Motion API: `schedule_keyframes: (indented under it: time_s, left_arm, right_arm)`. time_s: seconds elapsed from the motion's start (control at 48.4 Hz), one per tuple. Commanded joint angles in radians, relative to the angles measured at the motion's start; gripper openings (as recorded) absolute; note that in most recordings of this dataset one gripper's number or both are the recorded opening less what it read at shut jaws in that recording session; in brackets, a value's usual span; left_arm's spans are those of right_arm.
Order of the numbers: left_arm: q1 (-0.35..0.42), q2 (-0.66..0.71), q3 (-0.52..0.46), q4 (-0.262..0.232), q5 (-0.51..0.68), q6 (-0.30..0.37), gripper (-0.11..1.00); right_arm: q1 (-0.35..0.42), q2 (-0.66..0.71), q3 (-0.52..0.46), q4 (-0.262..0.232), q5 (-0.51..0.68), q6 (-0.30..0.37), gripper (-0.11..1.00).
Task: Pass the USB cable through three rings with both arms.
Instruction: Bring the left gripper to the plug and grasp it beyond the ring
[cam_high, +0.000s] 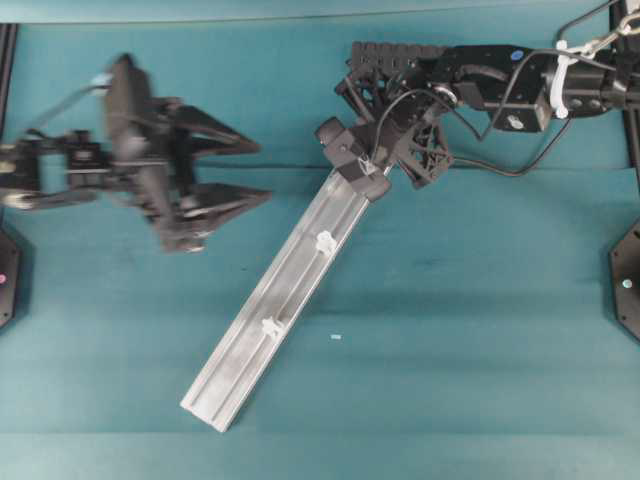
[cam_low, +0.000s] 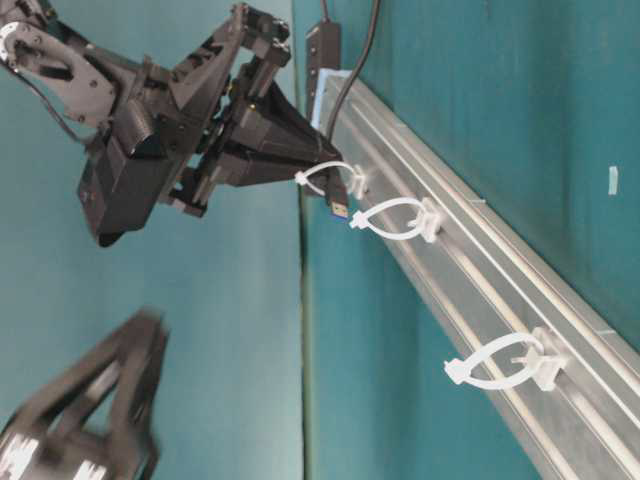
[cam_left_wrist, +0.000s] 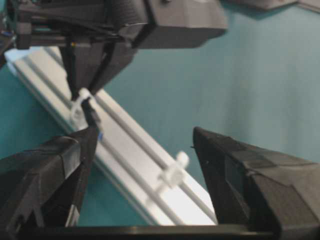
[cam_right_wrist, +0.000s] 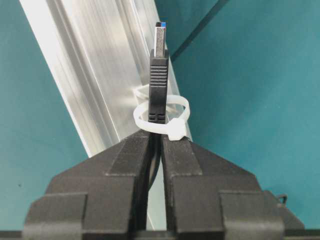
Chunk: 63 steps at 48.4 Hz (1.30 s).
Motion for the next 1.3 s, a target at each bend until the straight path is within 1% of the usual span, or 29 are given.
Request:
schedule_keyframes:
  time_s: [0.0, 0.083, 0.269, 0.351, 0.661, 0.785, 1.033, 1.282]
  left_arm:
    - [0.005, 0.176, -0.049, 0.002, -0.041, -0.003, 0.84]
    - [0.005, 0.227, -0.071, 0.002, -0.051, -0.012, 0.84]
    - [0.018, 0.307, -0.086, 0.002, -0.066, -0.089, 0.84]
    - [0.031, 0.333, -0.095, 0.002, -0.084, -0.101, 0.84]
    - [0.044, 0.448, -0.195, 0.002, -0.097, -0.101, 0.83]
    - [0.043, 0.468, -0.224, 0.002, -0.097, -0.101, 0.83]
    - [0.044, 0.489, -0.230, 0.002, -0.087, -0.089, 0.83]
    - [0.044, 0.489, -0.247, 0.002, -0.098, -0.058, 0.83]
  right_arm:
    - [0.006, -0.002, -0.009, 0.009, -0.003, -0.006, 0.07]
    - [0.006, -0.005, -0.009, 0.011, -0.003, -0.006, 0.07]
    - [0.006, -0.006, -0.009, 0.020, -0.002, -0.005, 0.07]
    - [0.006, -0.008, -0.009, 0.029, -0.002, -0.006, 0.07]
    - [0.006, -0.006, -0.011, 0.037, 0.000, -0.005, 0.07]
    - [0.005, -0.008, -0.011, 0.038, 0.000, -0.005, 0.07]
    - [0.002, -0.008, -0.011, 0.038, 0.000, -0.005, 0.07]
    - [0.000, -0.008, -0.012, 0.057, 0.000, -0.005, 0.07]
